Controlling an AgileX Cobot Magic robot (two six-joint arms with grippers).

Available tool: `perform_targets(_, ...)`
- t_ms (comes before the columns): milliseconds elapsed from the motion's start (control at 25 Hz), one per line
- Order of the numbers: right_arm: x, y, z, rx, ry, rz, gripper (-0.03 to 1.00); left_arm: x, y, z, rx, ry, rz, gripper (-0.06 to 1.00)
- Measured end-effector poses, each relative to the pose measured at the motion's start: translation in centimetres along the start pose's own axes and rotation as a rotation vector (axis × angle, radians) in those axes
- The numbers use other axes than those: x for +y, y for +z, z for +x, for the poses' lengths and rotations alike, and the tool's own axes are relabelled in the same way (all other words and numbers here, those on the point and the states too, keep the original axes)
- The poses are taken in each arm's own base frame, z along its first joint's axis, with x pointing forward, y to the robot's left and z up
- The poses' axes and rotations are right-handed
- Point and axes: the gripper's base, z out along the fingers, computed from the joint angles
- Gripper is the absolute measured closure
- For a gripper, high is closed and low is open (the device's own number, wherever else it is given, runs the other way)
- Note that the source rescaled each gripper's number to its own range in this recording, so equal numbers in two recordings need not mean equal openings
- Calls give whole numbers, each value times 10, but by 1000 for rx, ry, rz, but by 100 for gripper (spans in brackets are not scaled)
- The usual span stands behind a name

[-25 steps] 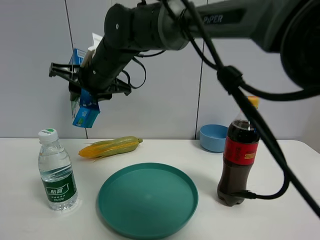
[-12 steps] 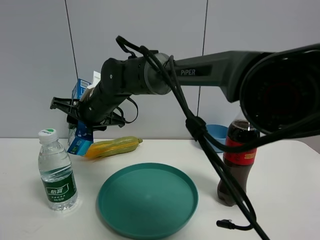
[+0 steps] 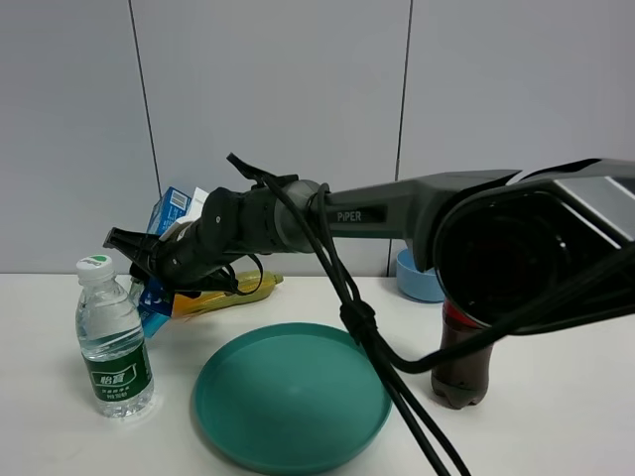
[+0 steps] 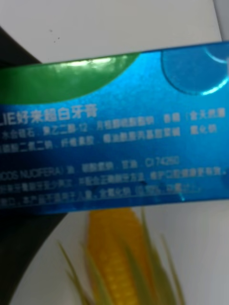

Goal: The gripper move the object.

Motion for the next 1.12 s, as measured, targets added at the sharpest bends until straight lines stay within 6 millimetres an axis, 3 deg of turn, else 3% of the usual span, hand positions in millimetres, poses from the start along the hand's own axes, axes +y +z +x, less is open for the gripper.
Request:
perform_targets(680,-9,15,15,-58,59,-22,97,0,0,0,0,0,0,-6)
perform_targets(880,-9,15,16,-58,59,-23,82,0,0,0,0,0,0,-6)
perform_targets(1120,-6,15,14,-76,57,-34,80,0,0,0,0,0,0,-6)
